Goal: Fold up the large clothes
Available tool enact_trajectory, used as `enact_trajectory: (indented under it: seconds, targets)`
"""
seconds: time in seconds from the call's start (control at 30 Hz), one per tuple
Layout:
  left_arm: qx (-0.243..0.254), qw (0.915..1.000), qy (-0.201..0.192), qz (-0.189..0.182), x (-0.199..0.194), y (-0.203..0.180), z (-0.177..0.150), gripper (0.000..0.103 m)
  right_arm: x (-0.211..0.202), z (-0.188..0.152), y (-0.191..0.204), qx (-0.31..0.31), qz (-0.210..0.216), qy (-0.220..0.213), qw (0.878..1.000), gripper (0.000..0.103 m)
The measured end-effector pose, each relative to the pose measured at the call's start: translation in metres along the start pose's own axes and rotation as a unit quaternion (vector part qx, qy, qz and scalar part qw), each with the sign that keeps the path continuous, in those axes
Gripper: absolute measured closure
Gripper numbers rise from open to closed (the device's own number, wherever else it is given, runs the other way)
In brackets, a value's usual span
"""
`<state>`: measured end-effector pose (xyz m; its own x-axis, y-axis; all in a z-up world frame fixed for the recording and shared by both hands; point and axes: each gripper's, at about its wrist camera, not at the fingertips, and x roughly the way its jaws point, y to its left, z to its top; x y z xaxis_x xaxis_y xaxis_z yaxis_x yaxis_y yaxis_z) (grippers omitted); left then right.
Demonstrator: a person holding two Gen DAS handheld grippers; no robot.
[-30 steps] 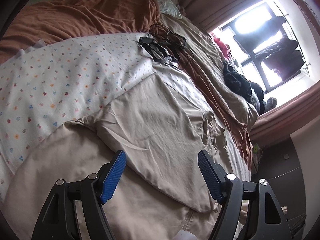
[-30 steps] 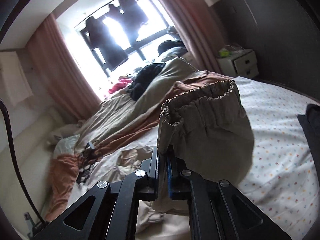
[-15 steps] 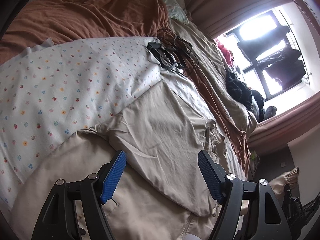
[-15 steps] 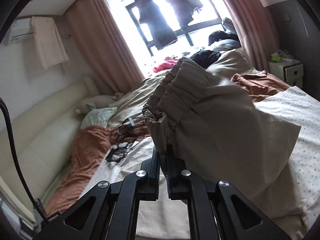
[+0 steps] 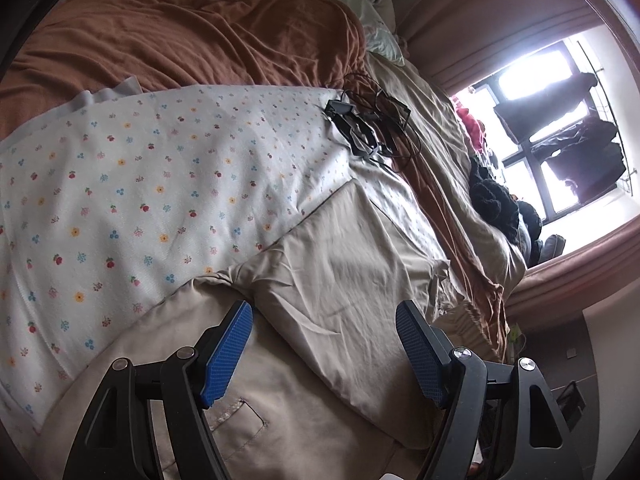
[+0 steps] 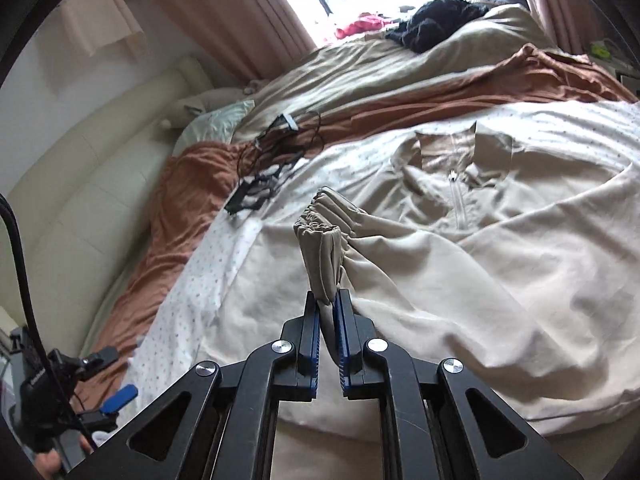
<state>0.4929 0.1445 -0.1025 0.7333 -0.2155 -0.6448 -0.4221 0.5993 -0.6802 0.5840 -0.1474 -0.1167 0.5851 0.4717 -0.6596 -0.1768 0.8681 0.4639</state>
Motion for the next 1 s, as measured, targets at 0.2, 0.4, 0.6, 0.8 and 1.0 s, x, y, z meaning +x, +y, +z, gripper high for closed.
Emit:
enact_trajectory:
  seconds: [0.2, 0.4, 0.6, 0.8, 1.0]
  targets:
    - [0.009, 0.9999, 0.007, -0.004, 0.003, 0.0, 0.001, 0.028, -0.015, -0.012, -0.016, 0.014, 0.015, 0.011, 1.0, 0.022]
    - [0.025, 0.9996, 0.009, -0.001, 0.006, -0.007, -0.005, 0.028, -0.06, -0.016, -0.059, 0.026, -0.051, -0.013, 0.998, 0.022]
    - [0.069, 0.9973, 0.024, -0.006, 0.015, -0.032, -0.021, 0.028, -0.102, -0.032, -0.135, 0.087, -0.102, -0.052, 0.99, 0.022]
    - [0.108, 0.9934, 0.039, 0.003, 0.027, -0.052, -0.04, 0.028, -0.096, -0.066, -0.207, 0.179, -0.126, -0.012, 0.976, 0.031]
    - [0.127, 0.9906, 0.05, 0.013, 0.035, -0.062, -0.055, 0.028, -0.099, -0.054, -0.192, 0.15, -0.118, -0.021, 0.981, 0.033]
